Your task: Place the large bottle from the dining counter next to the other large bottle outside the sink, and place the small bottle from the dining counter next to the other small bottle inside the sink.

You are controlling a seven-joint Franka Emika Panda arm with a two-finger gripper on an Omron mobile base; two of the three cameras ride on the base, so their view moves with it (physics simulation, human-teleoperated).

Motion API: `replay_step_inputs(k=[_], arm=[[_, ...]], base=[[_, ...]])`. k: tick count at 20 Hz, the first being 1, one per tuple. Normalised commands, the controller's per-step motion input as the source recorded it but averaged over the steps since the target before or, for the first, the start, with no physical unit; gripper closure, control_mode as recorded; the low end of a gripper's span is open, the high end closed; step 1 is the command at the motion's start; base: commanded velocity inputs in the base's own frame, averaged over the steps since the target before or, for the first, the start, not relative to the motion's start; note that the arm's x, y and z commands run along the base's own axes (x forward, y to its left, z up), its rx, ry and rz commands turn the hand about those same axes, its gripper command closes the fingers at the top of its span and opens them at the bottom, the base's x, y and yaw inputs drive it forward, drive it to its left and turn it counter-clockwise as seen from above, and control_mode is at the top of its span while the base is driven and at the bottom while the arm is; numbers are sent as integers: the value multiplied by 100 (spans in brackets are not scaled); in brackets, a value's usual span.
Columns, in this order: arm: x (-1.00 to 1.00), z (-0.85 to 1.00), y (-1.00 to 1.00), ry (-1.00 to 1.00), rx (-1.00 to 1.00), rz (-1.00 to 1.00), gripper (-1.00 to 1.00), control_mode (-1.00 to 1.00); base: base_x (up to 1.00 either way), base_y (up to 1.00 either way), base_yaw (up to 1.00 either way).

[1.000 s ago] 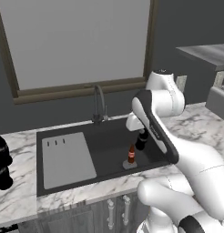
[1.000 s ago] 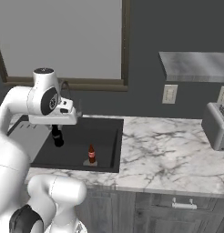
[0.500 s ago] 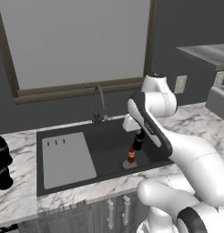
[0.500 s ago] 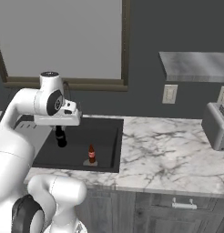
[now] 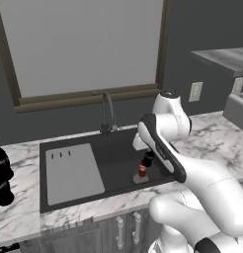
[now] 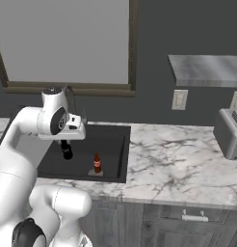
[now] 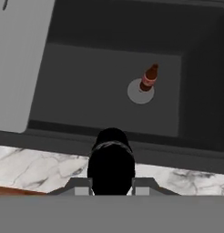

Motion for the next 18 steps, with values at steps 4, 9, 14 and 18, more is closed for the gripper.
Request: replay_step_inputs(k=[4, 9, 14, 18], arm=[[10, -18, 9, -8, 0, 0, 100, -100], [16, -4, 32, -1, 0, 0, 100, -100], [2, 5, 33, 10, 0, 0, 100, -100], [11, 0, 14, 11, 0, 0, 100, -100]], base=[[0, 0, 0], [0, 0, 0], [0, 0, 0], [0, 0, 0]])
